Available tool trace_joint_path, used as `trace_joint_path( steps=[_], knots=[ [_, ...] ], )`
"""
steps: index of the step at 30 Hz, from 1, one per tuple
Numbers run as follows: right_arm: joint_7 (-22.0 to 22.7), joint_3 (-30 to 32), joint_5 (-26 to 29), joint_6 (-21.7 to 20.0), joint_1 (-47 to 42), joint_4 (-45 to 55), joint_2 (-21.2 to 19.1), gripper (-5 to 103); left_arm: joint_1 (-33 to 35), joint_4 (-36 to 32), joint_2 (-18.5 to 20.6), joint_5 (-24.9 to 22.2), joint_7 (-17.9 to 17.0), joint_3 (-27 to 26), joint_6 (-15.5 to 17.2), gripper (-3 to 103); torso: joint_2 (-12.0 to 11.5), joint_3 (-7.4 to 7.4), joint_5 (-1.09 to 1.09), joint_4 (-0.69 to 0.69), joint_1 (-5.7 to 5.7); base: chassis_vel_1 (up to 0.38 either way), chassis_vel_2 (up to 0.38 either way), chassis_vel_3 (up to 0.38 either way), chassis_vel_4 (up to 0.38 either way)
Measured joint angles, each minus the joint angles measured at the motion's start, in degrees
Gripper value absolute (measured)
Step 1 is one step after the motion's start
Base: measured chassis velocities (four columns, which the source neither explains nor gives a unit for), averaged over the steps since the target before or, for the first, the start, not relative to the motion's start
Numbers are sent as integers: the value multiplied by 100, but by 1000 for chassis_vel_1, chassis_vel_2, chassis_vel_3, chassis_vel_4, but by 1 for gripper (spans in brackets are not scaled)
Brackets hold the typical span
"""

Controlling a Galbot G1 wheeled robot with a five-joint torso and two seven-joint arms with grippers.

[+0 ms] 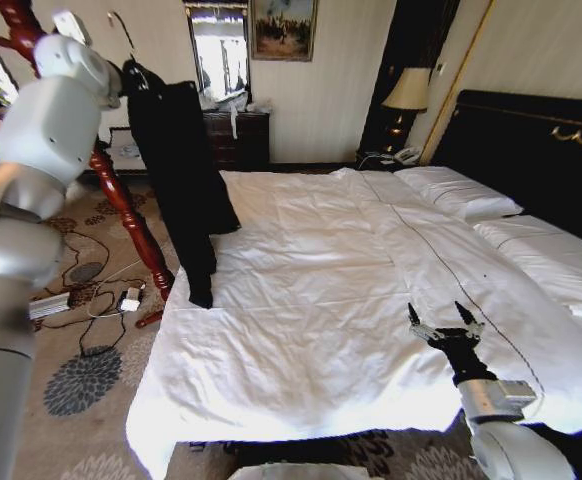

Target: Pick up the clothes from the bed and hang them on the clothes hanger.

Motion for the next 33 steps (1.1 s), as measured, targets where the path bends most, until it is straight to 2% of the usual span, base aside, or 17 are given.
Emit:
trace_joint_path(
  steps=[15, 18, 26, 29, 33],
  knots=[
    [0, 0, 0, 0, 0, 0, 0, 100, 24, -302, 492, -234, -70, 47, 149, 16, 0, 0, -2, 2, 0, 0, 0, 0, 0],
    [0, 0, 0, 0, 0, 0, 0, 100, 84, -501, 665, -388, -136, 65, 186, 16, 0, 0, -1, -1, 1, 0, 0, 0, 0],
    [0, 0, 0, 0, 0, 0, 0, 100, 210, -822, 1064, -553, -197, 123, 223, 16, 0, 0, -1, 2, 0, 0, 0, 0, 0],
    [0, 0, 0, 0, 0, 0, 0, 100, 428, -1328, 1431, -833, -356, 37, 272, 16, 0, 0, -2, 0, 1, 0, 0, 0, 0],
    [0, 0, 0, 0, 0, 0, 0, 100, 560, -1638, 1631, -954, -437, 0, 298, 16, 0, 0, -1, 0, 0, 0, 0, 0, 0]
  ],
)
